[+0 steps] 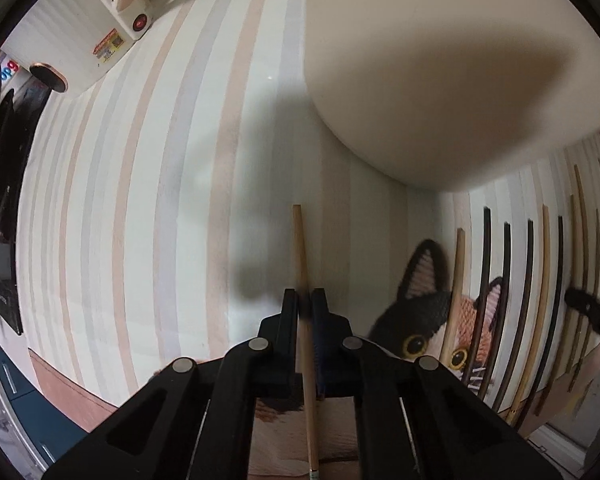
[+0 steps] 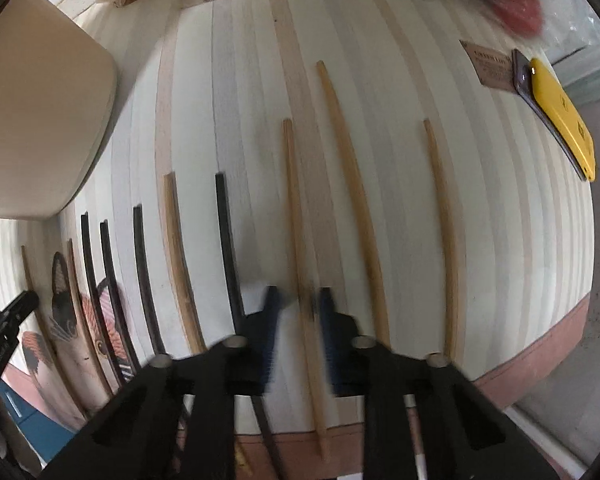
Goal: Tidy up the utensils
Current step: 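Grasp a light wooden chopstick with the left tool while the right tool grasps another, then lift both held chopsticks and lower them into the beige utensil holder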
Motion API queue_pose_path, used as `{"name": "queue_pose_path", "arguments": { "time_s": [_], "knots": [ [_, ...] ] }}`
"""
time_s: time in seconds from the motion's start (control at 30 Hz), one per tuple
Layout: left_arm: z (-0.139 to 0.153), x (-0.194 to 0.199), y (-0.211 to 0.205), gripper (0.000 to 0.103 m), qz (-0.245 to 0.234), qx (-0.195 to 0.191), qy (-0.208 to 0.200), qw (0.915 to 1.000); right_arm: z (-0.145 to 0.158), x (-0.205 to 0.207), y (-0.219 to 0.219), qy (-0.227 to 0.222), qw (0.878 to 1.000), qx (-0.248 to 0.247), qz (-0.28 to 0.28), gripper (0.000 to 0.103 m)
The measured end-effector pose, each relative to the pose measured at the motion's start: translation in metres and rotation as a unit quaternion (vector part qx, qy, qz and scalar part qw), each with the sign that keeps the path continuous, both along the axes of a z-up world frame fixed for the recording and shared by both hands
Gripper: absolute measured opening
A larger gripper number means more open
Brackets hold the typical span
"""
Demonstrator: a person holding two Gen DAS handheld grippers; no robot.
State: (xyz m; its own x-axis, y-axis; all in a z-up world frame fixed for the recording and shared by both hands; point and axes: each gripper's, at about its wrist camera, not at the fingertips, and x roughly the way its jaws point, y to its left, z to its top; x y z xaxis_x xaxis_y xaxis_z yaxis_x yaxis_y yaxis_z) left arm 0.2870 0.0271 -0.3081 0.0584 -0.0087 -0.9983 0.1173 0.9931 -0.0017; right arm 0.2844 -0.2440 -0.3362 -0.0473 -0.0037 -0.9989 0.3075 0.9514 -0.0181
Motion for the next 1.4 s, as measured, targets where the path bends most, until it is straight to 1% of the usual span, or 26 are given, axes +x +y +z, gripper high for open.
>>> {"name": "queue_pose_path", "arguments": {
  "time_s": [0.07,0.13,0.2,0.23,0.27,0.3,0.4,0.43,0.5,0.53,0.57,0.67,0.77,0.8,0.87,0.9,0.97,1.07,1.2,1.23,1.27,1.4],
  "knots": [
    [0.002,0.001,0.01,0.004,0.0,-0.012,0.007,0.9999,0.0,-0.005,0.007,0.011,1.0,0.003,0.002,0.008],
    [0.003,0.003,0.015,0.005,-0.011,-0.018,0.011,0.9997,-0.002,-0.007,0.011,0.022,1.0,0.014,-0.002,0.008],
    [0.004,0.006,0.019,0.009,-0.029,-0.023,0.017,0.9992,-0.003,-0.013,0.013,0.031,0.999,0.024,-0.007,0.008],
    [0.004,0.004,0.02,0.015,-0.039,-0.031,0.02,0.9986,-0.003,-0.015,0.013,0.032,0.999,0.024,-0.008,0.008],
    [0.002,0.01,0.019,0.021,-0.049,-0.036,0.025,0.9978,-0.002,-0.016,0.013,0.033,0.999,0.023,-0.008,0.008],
    [0.001,0.009,0.018,0.022,-0.06,-0.036,0.026,0.9972,-0.004,-0.018,0.011,0.032,0.999,0.025,-0.009,0.008],
    [0.0,0.008,0.013,0.022,-0.079,-0.012,0.023,0.9966,-0.004,-0.015,0.012,0.039,0.999,0.023,-0.017,0.009],
    [0.0,0.008,0.012,0.02,-0.079,-0.006,0.021,0.9966,-0.01,-0.017,0.004,0.042,0.999,0.02,-0.016,0.009],
    [-0.001,0.007,0.013,0.02,-0.075,0.0,0.017,0.997,-0.017,-0.012,0.002,0.047,0.999,0.015,-0.017,0.009],
    [0.001,0.005,0.016,0.017,-0.072,0.0,0.015,0.9973,-0.018,-0.01,0.002,0.049,0.999,0.013,-0.019,0.009],
    [0.003,0.003,0.015,0.005,-0.069,0.0,0.011,0.9975,-0.019,-0.008,0.004,0.051,0.998,0.013,-0.02,0.009],
    [0.002,0.004,0.027,0.004,-0.059,-0.009,0.01,0.9982,-0.02,-0.004,0.004,0.054,0.998,0.016,-0.023,0.01],
    [0.006,0.002,0.037,0.004,-0.051,-0.003,0.006,0.9987,-0.021,0.003,-0.001,0.05,0.998,0.018,-0.032,0.008],
    [0.013,-0.004,0.046,0.004,-0.048,0.0,0.004,0.9988,-0.021,0.001,-0.003,0.047,0.998,0.018,-0.032,0.008],
    [0.019,-0.006,0.051,0.004,-0.037,0.009,-0.005,0.9993,-0.02,-0.002,-0.005,0.039,0.999,0.019,-0.031,0.008],
    [0.019,-0.014,0.061,0.004,-0.031,0.013,-0.01,0.9994,-0.019,-0.004,-0.005,0.032,0.999,0.02,-0.032,0.008],
    [0.03,-0.023,0.073,0.004,-0.021,0.019,-0.021,0.9994,-0.01,-0.007,-0.007,0.013,0.999,0.022,-0.027,0.008],
    [0.055,-0.034,0.081,0.004,-0.013,0.029,-0.045,0.9985,0.02,-0.019,-0.011,-0.019,1.0,0.018,-0.014,0.007],
    [0.087,-0.051,0.092,0.004,-0.007,0.037,-0.081,0.996,0.055,-0.024,-0.009,-0.074,0.997,0.005,0.005,0.007],
    [0.093,-0.054,0.079,0.004,-0.003,0.038,-0.089,0.9953,0.062,-0.025,-0.007,-0.087,0.996,0.002,0.008,0.007],
    [0.102,-0.059,0.075,0.004,0.003,0.037,-0.098,0.9945,0.068,-0.026,-0.007,-0.096,0.995,-0.002,0.012,0.007],
    [0.123,-0.067,0.083,0.004,0.02,0.04,-0.128,0.9907,0.095,-0.031,-0.003,-0.141,0.99,-0.011,0.023,0.007]
  ]
}}
